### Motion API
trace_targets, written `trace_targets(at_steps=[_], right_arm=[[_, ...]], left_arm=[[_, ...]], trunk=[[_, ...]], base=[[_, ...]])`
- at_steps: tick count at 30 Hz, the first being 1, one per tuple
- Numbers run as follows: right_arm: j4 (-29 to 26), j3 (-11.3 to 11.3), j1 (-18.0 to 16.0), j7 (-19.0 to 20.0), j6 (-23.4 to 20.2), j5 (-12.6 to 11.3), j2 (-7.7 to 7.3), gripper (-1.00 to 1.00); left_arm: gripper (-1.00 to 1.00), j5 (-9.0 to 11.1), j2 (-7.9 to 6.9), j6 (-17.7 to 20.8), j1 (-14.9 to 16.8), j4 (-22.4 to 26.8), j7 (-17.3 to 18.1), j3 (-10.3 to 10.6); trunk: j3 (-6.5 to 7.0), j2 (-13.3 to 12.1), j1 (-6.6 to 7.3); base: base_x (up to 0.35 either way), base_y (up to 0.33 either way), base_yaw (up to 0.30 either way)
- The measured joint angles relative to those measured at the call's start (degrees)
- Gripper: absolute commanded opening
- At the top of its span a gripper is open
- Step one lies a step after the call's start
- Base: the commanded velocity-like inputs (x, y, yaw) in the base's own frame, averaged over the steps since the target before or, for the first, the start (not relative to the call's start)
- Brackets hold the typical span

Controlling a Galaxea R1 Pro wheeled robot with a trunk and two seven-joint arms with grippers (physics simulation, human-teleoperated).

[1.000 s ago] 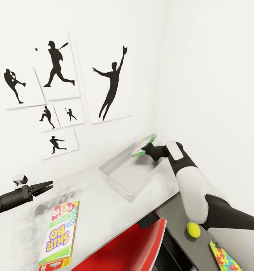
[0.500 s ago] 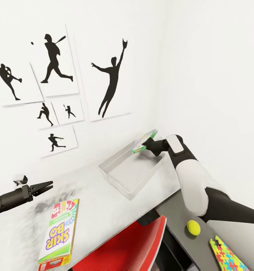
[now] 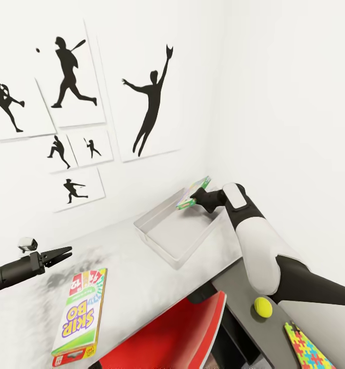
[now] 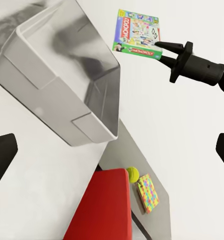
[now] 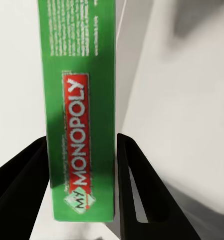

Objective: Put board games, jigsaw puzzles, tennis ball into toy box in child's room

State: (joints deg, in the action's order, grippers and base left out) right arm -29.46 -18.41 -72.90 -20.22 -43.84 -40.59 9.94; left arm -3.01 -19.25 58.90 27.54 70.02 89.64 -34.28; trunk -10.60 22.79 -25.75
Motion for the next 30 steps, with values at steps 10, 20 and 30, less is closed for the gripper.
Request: trace_targets(at_steps=[10,20,30], right_arm=[[-1.37,-0.17,0.68,1.30,2.44,-0.23,-0.01,-1.00],[-0.35,0.31,0.27,4.11,5.18,-0.23,-0.50,-1.00],[-0.33,0.25,0.27,4.26,4.83,-0.18,-0.51,-1.00]], left_arm=[[1.00,-0.33,0.73,-0.31,-0.14,-0.02,-0.64,-0.67],[1.00,-0.40,0.70,-0.32,0.70,-0.09,-0.81,1.01],[1.00,-0.41,0.76,-0.30,0.72,-0.09,-0.82,1.02]], trunk=[[-0.08,0.01,0.00],[-0.08,0.01,0.00],[-0.52,0.00,0.00]], base=[[0.000,0.000,0.000],[0.000,0.000,0.000],[0.000,0.000,0.000]])
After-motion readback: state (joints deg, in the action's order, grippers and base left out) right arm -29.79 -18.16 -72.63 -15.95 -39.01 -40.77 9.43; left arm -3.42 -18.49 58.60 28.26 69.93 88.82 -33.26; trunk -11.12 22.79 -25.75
